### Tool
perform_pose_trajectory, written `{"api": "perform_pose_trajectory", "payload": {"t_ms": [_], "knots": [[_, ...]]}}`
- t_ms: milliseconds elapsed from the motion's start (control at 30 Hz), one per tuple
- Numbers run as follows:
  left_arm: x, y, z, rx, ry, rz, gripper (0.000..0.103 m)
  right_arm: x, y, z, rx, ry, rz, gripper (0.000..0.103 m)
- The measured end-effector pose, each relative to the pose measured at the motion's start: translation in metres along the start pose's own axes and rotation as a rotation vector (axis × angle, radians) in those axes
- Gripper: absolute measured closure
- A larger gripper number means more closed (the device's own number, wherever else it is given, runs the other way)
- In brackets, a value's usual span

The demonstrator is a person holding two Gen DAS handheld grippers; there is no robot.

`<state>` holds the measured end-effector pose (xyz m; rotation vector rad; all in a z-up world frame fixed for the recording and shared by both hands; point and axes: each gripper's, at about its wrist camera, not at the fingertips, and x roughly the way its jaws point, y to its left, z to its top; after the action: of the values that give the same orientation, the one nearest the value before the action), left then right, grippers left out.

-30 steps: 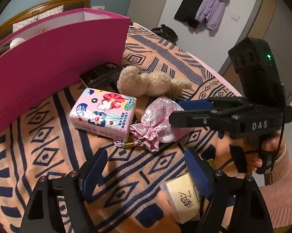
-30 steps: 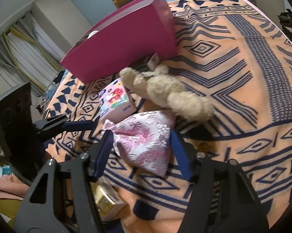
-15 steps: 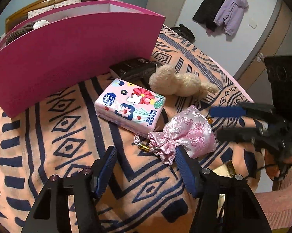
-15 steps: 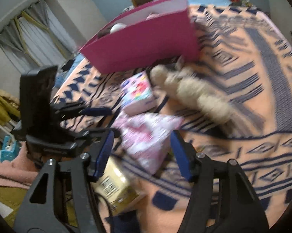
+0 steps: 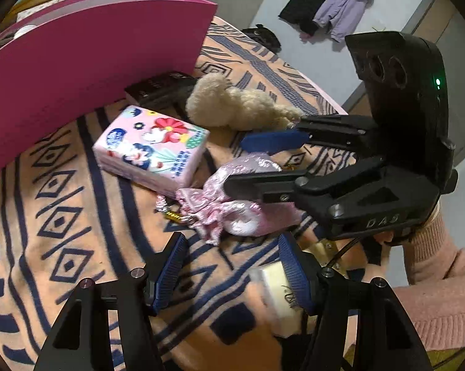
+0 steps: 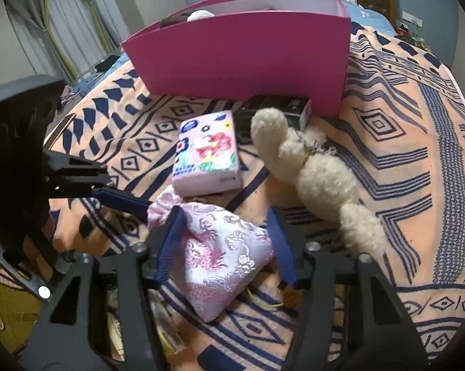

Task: Organize objects
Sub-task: 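Move the right tool to the pink drawstring pouch and grasp it, then carry the pink pouch into the magenta box and release it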

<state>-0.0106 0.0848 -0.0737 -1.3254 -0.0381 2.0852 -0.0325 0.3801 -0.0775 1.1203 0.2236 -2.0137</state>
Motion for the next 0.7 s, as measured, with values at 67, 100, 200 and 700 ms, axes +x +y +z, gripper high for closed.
{"api": "perform_pose_trajectory", "payload": {"t_ms": [67,100,200,700], "knots": [[0.001,-0.001,0.001,-0.007,0.001,-0.012,0.042,-0.001,0.004,-0.003,-0.007,0.004,0.016,0.061],[0.001,0.000,0.001,-0.012,-0.002,-0.011,0.044,-0.001,0.006,-0.005,-0.008,0.006,0.023,0.065],[-0.003,0.003,0.003,-0.035,-0.010,-0.013,0.050,-0.005,0.009,-0.007,0.001,0.003,0.042,0.078],[-0.069,-0.015,0.014,0.033,-0.160,0.049,0.050,-0.050,0.037,0.008,0.025,-0.159,0.177,0.090]]}}
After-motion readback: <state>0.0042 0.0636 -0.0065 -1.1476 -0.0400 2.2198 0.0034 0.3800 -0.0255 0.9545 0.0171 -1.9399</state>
